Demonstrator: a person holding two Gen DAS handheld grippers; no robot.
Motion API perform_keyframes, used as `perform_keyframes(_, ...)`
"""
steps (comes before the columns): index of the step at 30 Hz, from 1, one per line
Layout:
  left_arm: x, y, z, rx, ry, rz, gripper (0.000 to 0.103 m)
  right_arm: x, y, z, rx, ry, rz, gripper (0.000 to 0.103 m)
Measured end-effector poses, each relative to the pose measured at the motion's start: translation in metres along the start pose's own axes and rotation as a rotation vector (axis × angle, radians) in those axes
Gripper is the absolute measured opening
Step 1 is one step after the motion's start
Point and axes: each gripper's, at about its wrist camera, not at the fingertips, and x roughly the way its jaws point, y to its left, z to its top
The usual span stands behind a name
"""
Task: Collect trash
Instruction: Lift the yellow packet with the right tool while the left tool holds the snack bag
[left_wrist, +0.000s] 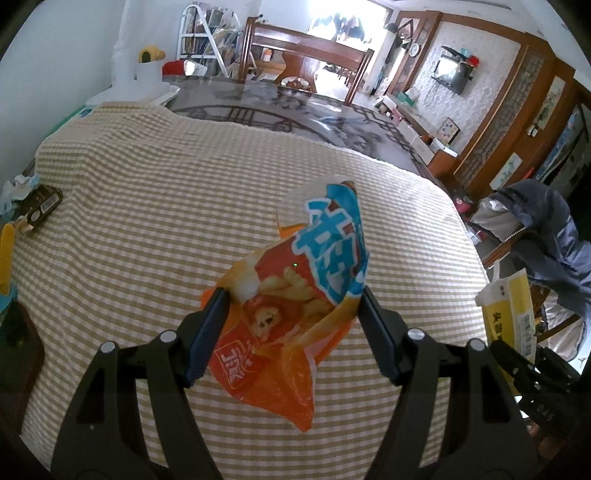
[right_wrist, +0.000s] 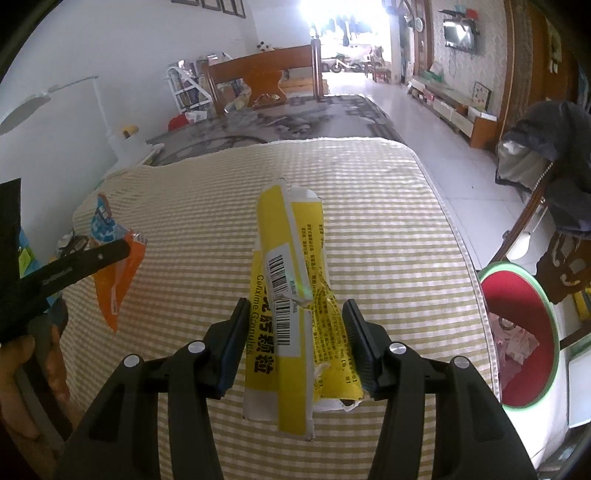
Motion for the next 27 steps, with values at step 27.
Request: perform_keyframes(27, -0.008, -0.014, -0.004, 0.076, -0.036, -0.013, 0.067, -0.013, -0.022, -0.002, 0.078, -0.036, 0.005, 0.051)
